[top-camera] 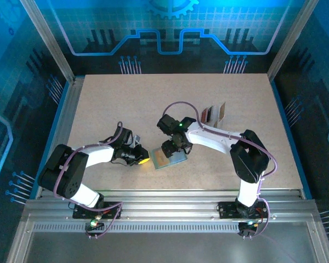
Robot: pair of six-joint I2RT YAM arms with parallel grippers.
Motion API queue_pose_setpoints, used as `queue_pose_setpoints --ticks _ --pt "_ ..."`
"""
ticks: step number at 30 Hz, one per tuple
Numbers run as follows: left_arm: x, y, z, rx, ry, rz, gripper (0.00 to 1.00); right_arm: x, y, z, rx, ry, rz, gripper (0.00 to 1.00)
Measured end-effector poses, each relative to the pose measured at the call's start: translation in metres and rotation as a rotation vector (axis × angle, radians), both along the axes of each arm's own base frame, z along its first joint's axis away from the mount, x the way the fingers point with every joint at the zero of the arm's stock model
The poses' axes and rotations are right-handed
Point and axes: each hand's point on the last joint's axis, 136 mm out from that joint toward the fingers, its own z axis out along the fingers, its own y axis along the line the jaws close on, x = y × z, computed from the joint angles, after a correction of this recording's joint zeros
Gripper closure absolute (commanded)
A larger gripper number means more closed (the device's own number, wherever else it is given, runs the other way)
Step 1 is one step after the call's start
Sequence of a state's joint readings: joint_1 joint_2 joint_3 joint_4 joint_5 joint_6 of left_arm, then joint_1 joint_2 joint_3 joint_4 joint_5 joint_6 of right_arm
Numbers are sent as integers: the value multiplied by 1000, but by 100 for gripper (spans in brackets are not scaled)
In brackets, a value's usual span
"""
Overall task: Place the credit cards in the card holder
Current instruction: Flip over the card slot in the card holder.
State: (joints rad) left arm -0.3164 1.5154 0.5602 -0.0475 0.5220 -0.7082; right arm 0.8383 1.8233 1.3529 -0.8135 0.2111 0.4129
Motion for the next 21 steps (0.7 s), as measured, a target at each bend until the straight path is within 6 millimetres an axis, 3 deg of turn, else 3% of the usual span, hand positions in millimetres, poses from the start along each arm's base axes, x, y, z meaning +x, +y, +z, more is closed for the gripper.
queue_pose_setpoints --ticks 5,10,14,21 --pt "0 0 0 -2 1 2 85 -3 4 0 13 7 11 22" --pt "1 1 1 -6 1 3 85 -7 17 1 88 48 20 41" --pt "0 1 1 -7 2 3 85 -2 18 0 117 61 5 47" --pt "-1 1 10 -10 -14 2 85 11 7 -28 76 101 -34 49"
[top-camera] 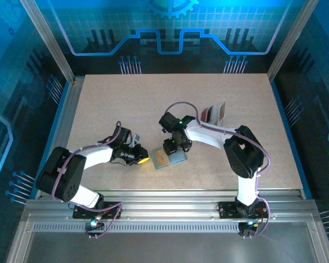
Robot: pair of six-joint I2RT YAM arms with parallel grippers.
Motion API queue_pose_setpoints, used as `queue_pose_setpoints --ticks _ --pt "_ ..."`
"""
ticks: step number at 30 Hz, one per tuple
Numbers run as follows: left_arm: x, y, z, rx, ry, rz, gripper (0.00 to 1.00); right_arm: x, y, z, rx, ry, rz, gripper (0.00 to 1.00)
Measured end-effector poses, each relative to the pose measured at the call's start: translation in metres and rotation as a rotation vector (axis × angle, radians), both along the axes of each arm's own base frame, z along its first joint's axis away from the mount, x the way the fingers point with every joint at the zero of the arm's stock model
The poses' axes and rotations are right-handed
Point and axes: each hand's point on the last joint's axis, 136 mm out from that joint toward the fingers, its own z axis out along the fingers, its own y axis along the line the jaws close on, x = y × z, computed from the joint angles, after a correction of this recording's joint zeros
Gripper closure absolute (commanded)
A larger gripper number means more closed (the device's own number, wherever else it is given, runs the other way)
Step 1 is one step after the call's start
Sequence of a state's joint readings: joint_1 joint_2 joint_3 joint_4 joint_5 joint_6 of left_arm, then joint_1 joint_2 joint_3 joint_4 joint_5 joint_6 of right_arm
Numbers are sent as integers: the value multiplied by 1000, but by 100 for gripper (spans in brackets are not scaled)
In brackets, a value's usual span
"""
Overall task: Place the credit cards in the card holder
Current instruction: Flip over the card slot in the card holder.
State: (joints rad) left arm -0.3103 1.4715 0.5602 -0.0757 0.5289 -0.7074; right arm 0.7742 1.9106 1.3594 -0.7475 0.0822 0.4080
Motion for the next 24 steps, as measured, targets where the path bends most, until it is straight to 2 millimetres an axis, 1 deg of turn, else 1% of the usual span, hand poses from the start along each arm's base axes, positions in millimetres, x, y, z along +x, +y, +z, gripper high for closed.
queue_pose_setpoints --ticks 3,5,9,12,17,21,24 --pt "0 0 8 -3 -15 -2 84 7 -3 -10 -25 7 -6 50" --pt "0 -2 13 1 -26 -7 84 11 -4 -13 -30 5 -4 51" --pt "4 -15 26 -5 -59 -44 84 16 -2 -15 -31 0 -2 53" --pt "6 -25 29 -10 -69 -69 85 15 -3 -19 -39 6 -3 54" --pt "3 -34 15 5 -27 -97 85 16 -3 -21 -40 0 -3 63" --pt "1 -37 3 17 -2 -111 85 16 -2 -22 -37 -4 -1 78" --pt "0 -38 -4 23 10 -115 85 14 0 -22 -32 -3 3 86"
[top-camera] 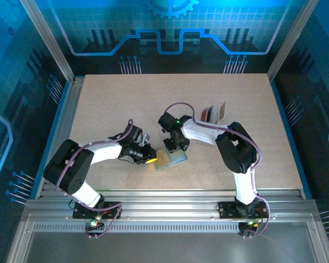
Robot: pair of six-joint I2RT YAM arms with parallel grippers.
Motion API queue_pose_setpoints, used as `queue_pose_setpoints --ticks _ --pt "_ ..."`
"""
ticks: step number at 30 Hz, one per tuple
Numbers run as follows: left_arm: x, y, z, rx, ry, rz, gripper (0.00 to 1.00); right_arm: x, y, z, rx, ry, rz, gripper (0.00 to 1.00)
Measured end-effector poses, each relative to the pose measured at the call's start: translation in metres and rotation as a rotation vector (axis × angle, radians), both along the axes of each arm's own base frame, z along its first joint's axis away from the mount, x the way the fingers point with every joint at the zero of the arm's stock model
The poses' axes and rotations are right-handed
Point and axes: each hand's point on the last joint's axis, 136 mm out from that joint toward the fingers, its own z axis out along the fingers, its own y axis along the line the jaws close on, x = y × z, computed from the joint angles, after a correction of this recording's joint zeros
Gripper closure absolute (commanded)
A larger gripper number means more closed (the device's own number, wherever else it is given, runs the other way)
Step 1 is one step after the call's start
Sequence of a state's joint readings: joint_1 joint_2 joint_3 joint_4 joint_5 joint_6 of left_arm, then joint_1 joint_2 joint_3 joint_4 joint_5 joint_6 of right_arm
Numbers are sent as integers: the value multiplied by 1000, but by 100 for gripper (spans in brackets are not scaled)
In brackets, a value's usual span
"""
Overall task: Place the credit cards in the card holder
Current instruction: Flip over the card slot in the card holder.
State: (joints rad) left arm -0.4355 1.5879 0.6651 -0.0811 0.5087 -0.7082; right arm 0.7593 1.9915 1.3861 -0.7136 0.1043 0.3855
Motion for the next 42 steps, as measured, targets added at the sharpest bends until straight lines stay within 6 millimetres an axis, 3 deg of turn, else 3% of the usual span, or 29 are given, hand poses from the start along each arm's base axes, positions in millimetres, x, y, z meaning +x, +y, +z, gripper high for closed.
queue_pose_setpoints --ticks 4,11,21,32,42 --pt "1 0 -7 9 5 2 85 -2 2 1 -13 -9 15 100" --pt "2 -1 -10 2 -9 0 85 -6 7 15 -73 -49 51 99" --pt "3 -3 -11 -9 -15 2 85 -19 32 25 33 18 57 64" --pt "3 -1 -10 -51 -11 40 85 -31 50 20 297 158 -45 37" --pt "-1 21 1 -122 -2 134 78 -31 69 27 465 212 -55 34"
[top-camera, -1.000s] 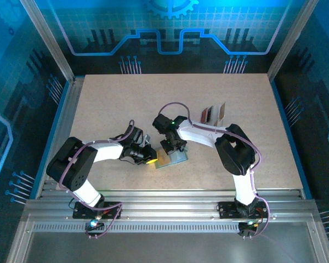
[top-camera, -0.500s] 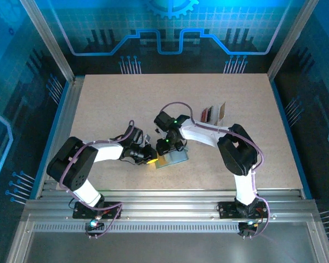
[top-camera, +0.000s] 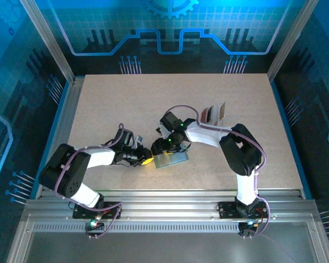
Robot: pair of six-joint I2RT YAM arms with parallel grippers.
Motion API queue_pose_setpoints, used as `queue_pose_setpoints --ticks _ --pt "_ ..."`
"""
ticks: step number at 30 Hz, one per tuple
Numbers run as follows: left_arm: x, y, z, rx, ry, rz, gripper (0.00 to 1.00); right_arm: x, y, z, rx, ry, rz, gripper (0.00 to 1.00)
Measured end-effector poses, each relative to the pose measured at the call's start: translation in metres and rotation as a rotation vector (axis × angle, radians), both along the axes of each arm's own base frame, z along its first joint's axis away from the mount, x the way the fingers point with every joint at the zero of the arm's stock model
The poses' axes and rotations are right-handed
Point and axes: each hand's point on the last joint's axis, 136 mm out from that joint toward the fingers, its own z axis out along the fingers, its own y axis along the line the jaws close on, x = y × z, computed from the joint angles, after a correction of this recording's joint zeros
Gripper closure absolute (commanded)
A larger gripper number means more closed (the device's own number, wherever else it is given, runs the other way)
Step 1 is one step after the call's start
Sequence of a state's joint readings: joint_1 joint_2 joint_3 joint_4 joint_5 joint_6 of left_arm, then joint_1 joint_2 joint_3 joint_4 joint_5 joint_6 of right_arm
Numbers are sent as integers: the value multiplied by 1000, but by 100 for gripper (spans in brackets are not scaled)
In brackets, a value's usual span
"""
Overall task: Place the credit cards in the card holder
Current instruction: Flip over the card slot in the card holder.
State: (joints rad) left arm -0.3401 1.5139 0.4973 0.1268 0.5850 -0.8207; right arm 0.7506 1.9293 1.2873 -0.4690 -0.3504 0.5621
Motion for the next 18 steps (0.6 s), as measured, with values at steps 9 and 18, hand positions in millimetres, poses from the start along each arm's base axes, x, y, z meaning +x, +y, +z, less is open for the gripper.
queue_pose_setpoints --ticks 9,18 --pt "4 30 46 -33 -92 114 67 2 11 4 56 8 -4 35" --pt "-1 47 60 7 -114 146 59 17 -1 16 -23 -86 -15 34"
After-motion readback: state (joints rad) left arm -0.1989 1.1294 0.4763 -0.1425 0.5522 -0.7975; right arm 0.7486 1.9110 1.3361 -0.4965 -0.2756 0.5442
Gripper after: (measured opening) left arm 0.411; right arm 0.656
